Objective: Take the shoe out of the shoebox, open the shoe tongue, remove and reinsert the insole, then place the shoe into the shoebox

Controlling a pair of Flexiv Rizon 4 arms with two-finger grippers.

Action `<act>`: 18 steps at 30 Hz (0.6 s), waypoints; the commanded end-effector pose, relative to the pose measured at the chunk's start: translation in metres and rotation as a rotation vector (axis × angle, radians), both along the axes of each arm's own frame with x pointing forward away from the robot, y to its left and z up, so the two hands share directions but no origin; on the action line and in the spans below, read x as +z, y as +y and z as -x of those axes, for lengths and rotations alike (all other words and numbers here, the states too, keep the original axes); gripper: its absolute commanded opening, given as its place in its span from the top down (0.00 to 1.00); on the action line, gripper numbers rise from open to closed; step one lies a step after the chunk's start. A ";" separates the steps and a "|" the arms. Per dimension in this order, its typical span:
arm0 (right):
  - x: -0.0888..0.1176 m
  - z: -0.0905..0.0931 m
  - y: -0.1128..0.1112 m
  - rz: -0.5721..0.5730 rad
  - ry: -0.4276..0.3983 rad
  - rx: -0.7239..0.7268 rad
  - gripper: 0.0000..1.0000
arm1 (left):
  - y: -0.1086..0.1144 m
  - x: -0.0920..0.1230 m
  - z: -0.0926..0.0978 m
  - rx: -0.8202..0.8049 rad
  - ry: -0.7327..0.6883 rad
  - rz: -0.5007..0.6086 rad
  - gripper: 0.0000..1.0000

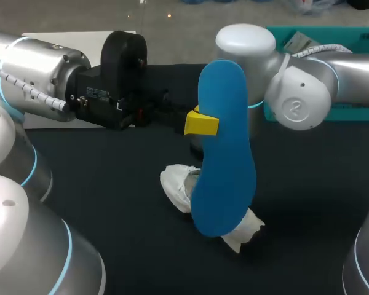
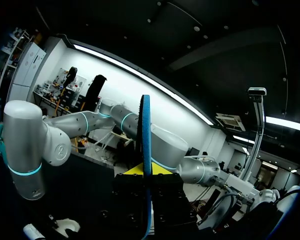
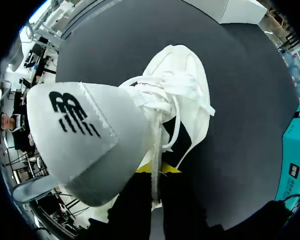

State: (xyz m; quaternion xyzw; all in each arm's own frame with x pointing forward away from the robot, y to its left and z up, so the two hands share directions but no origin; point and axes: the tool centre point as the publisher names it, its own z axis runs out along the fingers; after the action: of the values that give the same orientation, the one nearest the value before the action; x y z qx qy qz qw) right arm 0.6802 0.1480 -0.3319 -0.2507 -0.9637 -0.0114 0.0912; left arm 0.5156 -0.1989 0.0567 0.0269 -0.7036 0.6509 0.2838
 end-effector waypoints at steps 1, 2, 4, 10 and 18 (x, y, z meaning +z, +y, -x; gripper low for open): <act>-0.003 0.005 0.000 -0.178 0.123 -0.592 1.00 | 0.000 0.000 0.000 0.000 0.000 -0.004 1.00; -0.002 0.007 0.002 -0.204 0.117 -0.650 1.00 | 0.000 0.000 0.000 0.000 0.000 -0.004 1.00; 0.000 0.008 0.007 -0.196 0.083 -0.628 1.00 | 0.000 0.000 0.000 0.000 0.000 -0.004 1.00; 0.000 0.008 0.007 -0.196 0.083 -0.628 1.00 | 0.000 0.000 0.000 0.000 0.000 -0.004 1.00; 0.000 0.005 0.007 -0.229 0.090 -0.681 1.00 | 0.000 0.000 0.000 0.000 0.000 -0.004 1.00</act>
State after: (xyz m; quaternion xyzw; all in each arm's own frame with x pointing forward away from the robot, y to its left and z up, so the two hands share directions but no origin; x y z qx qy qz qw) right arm 0.6788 0.1646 -0.3306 -0.5095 -0.8423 -0.0840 0.1544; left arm 0.5156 -0.1989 0.0567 0.0269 -0.7036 0.6509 0.2838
